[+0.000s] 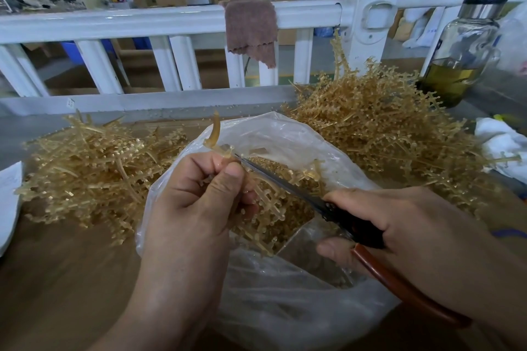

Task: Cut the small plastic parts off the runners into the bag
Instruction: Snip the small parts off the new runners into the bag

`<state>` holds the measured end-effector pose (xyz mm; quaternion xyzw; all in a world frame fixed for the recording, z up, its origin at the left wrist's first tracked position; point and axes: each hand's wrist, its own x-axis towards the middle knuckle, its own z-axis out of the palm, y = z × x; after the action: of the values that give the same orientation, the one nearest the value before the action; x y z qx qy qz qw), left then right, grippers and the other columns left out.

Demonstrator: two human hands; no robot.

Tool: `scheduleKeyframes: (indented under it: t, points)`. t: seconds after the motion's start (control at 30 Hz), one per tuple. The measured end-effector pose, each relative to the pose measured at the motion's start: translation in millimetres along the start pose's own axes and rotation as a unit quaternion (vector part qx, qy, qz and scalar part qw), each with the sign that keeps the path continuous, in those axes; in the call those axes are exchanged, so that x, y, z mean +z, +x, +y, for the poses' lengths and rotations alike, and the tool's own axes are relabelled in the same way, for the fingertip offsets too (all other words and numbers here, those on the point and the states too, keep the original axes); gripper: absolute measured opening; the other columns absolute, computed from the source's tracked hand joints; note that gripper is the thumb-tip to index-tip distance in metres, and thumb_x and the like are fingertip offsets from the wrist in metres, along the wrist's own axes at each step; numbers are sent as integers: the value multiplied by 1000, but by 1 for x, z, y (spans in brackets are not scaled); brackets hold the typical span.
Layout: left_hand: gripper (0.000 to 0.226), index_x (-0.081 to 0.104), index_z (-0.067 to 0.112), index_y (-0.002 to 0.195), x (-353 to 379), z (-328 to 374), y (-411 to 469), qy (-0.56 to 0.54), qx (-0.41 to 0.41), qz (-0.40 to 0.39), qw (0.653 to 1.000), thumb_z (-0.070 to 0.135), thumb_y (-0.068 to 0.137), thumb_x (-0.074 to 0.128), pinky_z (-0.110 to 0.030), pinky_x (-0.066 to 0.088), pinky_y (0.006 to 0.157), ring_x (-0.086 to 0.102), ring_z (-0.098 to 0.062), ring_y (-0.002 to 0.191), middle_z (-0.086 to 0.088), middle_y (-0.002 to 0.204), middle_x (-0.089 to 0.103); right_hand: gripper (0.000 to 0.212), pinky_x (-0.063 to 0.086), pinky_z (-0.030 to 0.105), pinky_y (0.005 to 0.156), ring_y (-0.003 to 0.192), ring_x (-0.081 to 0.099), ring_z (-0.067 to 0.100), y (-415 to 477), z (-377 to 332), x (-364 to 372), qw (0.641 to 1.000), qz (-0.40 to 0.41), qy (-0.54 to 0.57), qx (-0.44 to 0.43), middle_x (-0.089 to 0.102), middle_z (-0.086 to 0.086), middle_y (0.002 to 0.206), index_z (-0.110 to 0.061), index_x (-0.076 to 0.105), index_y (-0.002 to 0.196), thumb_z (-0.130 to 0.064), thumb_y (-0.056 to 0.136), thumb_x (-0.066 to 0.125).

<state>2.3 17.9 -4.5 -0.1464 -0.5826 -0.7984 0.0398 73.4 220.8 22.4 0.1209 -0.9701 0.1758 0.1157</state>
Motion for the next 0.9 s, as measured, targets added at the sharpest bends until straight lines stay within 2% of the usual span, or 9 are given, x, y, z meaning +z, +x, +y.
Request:
scheduleKeyframes:
  t: [0.13,0.3,0.4,0.47,0.6,0.73,0.9]
  points:
    - [11,64,28,69,1,1,-1,4,-5,7,1000,28,80,64,-23,54,61,60,-15,65,-5,69,63,47,44,23,55,61,56,2,0,-1,2,1000,5,8,10,55,-15,63,-31,60,88,-75,81,44]
    - [16,66,27,67,0,4,-1,-8,-7,9,1000,24,83,62,-20,51,56,58,-15,63,-5,68,63,46,42,22,50,59,55,3,0,-4,6,1000,2,6,12,53,-15,60,-30,58,84,-73,83,42]
    - [31,64,28,65,1,3,1,-7,-9,20,1000,15,93,60,-14,44,47,57,-13,60,-4,67,62,46,39,18,49,58,55,3,0,-7,8,1000,2,19,16,52,-15,60,-28,58,81,-72,83,42]
    - [38,64,29,64,0,3,1,-7,-12,22,1000,11,97,57,-15,44,47,58,-12,60,-4,66,61,46,39,18,49,58,56,3,0,-8,8,999,0,23,22,54,-15,62,-28,57,79,-72,82,42]
    - [31,64,26,69,-1,2,0,4,-30,20,999,15,97,59,-19,52,56,60,-14,64,-6,70,63,43,38,15,51,58,55,2,1,-9,8,999,0,24,31,52,-17,61,-29,55,76,-70,81,43]
    - [24,64,19,74,-2,1,0,12,-50,19,998,14,97,59,-20,51,55,59,-15,64,-9,71,64,44,39,16,50,59,57,2,0,-9,7,999,-18,21,42,56,-17,64,-31,53,76,-73,79,40]
    - [11,61,5,90,-3,-2,2,17,-82,19,996,12,98,58,-33,52,62,59,-21,65,-11,71,65,42,40,17,52,61,58,2,2,-8,6,998,-40,24,49,56,-15,61,-30,55,76,-71,79,46]
